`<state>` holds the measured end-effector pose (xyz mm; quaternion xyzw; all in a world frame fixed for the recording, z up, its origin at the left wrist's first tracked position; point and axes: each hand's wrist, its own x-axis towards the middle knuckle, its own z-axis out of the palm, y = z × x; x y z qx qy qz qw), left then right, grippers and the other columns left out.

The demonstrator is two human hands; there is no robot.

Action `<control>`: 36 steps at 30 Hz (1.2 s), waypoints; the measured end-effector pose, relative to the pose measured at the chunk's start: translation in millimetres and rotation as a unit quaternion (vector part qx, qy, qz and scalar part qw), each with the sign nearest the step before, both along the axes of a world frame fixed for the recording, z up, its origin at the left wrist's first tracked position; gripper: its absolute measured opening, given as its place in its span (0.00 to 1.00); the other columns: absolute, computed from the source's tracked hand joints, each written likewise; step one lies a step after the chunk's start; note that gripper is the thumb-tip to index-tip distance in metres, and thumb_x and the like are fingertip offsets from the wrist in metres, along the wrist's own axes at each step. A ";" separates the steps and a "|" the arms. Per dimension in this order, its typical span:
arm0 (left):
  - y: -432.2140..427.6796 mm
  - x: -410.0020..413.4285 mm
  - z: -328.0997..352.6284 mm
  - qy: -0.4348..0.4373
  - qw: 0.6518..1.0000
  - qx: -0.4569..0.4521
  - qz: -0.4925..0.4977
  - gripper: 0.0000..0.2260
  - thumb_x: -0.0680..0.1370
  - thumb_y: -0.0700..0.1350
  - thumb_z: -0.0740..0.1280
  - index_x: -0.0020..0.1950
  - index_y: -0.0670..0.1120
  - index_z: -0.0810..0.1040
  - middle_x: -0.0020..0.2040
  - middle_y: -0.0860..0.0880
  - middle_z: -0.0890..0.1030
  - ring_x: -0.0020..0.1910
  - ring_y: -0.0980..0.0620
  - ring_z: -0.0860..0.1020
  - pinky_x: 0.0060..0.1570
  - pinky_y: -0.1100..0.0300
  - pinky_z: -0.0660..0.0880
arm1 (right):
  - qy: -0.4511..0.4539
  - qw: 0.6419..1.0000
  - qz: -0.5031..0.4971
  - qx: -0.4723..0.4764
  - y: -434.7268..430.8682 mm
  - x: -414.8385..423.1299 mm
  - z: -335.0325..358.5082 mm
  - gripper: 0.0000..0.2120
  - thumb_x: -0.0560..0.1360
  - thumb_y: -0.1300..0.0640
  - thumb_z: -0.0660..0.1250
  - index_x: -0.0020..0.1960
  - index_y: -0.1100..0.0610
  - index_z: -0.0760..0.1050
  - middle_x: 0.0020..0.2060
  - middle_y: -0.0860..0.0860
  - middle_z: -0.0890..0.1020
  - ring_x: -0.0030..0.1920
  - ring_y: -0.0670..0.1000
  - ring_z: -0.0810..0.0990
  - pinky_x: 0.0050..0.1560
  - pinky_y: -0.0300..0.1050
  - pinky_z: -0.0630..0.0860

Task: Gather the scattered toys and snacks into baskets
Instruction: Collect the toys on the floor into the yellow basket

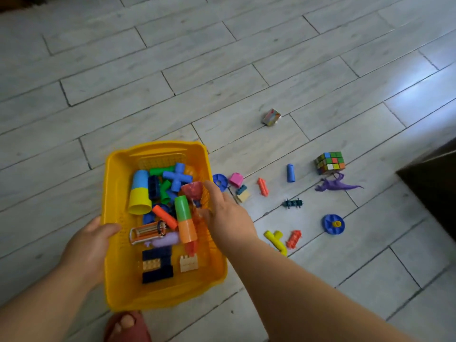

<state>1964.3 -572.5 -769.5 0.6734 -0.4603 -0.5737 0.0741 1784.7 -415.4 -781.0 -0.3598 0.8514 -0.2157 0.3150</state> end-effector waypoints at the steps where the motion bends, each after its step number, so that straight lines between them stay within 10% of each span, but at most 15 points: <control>1: -2.9 0.7 -13.3 0.005 1.000 -0.001 0.006 0.08 0.78 0.38 0.62 0.52 0.47 0.80 0.44 0.34 0.82 0.40 0.37 0.80 0.50 0.33 0.75 | -0.003 1.000 -0.017 -0.018 -4.3 -3.2 -15.5 0.24 0.80 0.43 0.55 0.73 0.44 0.52 0.63 0.54 0.73 0.58 0.59 0.76 0.53 0.54 0.74; 6: -29.8 -2.7 -75.5 0.038 0.999 -0.005 0.027 0.11 0.79 0.36 0.61 0.58 0.46 0.78 0.39 0.39 0.83 0.33 0.42 0.81 0.46 0.43 0.77 | 0.040 0.992 -0.121 0.009 -22.4 -48.4 -102.1 0.20 0.80 0.46 0.55 0.71 0.48 0.60 0.66 0.51 0.72 0.61 0.55 0.75 0.57 0.51 0.73; 11: -61.8 -10.3 -121.3 0.056 0.998 -0.023 0.022 0.08 0.80 0.37 0.61 0.49 0.46 0.78 0.29 0.44 0.83 0.24 0.46 0.81 0.25 0.49 0.80 | 0.135 0.986 0.015 0.097 -43.7 -83.4 -176.9 0.24 0.78 0.48 0.61 0.72 0.50 0.61 0.68 0.51 0.67 0.66 0.54 0.68 0.65 0.50 0.65; 20: -81.8 -13.5 -156.5 0.065 0.997 -0.028 -0.002 0.09 0.79 0.35 0.61 0.51 0.45 0.79 0.37 0.37 0.83 0.35 0.40 0.79 0.42 0.46 0.78 | 0.289 0.918 0.181 0.203 -81.4 -78.7 -256.5 0.31 0.77 0.49 0.61 0.75 0.42 0.49 0.74 0.55 0.58 0.76 0.61 0.43 0.70 0.67 0.39; 29: -71.9 -46.1 -155.6 0.085 0.995 -0.035 -0.027 0.10 0.78 0.34 0.60 0.47 0.46 0.79 0.39 0.38 0.81 0.31 0.44 0.78 0.41 0.49 0.78 | 0.189 0.973 -0.106 -0.082 -77.4 -93.5 -167.4 0.35 0.72 0.48 0.68 0.74 0.51 0.57 0.67 0.53 0.66 0.65 0.55 0.68 0.64 0.52 0.68; 32: -64.0 -63.4 -162.6 0.106 0.993 -0.026 -0.037 0.09 0.79 0.35 0.61 0.49 0.46 0.79 0.36 0.42 0.82 0.31 0.45 0.79 0.37 0.53 0.77 | 0.184 0.960 -0.062 -0.200 -70.8 -63.2 -142.4 0.33 0.70 0.47 0.69 0.71 0.55 0.64 0.63 0.54 0.70 0.63 0.53 0.70 0.63 0.48 0.70; 36: -57.1 -82.8 -178.7 0.121 0.991 -0.018 -0.055 0.09 0.78 0.35 0.61 0.46 0.46 0.78 0.28 0.46 0.81 0.25 0.49 0.79 0.33 0.55 0.77 | 0.181 0.972 0.077 -0.130 -53.9 -16.2 -151.5 0.36 0.68 0.37 0.64 0.71 0.52 0.65 0.61 0.53 0.71 0.61 0.55 0.72 0.61 0.48 0.73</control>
